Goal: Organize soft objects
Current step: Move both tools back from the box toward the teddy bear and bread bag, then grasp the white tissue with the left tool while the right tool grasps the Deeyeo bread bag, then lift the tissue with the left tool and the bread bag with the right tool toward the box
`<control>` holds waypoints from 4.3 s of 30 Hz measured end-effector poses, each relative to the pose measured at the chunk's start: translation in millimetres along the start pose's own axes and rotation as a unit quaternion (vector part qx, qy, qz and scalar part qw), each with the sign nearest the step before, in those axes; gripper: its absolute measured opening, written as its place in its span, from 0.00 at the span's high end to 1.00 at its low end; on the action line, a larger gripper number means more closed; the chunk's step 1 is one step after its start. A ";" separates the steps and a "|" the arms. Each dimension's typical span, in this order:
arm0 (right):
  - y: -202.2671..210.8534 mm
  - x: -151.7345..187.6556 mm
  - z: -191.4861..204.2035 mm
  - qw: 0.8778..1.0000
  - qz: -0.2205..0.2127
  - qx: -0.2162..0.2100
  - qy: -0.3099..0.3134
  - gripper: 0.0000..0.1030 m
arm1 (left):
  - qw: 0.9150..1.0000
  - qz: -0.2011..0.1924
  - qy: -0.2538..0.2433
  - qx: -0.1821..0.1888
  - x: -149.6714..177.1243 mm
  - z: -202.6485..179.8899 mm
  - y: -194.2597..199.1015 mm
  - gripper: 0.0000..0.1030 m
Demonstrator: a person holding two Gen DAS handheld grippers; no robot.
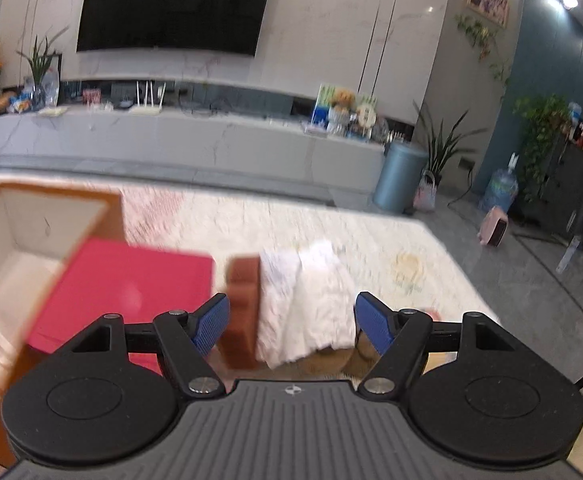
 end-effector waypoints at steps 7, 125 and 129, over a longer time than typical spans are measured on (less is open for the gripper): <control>-83.4 54.6 -17.2 0.996 0.035 -0.003 -0.077 0.32 | 0.994 -0.042 -0.056 -0.087 10.7 -18.7 -45.4 0.16; 43.0 -30.2 139.8 0.973 -0.029 -0.224 -0.051 0.42 | 0.975 -0.151 0.076 0.143 -113.1 162.9 149.9 0.84; 58.7 -32.8 190.4 0.967 -0.020 -0.251 -0.046 0.42 | 0.982 -0.115 0.059 0.139 -115.6 196.4 145.1 0.84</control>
Point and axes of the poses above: each gripper's, at about its wrist camera, not at the fingertips, and y roughly against the way its jaws point, z to its left, x to its underside, the point moved 10 cm from there along -y, roughly the way its jaws point, and after that the axes turned 12 degrees about z, right-handed, at the moved point
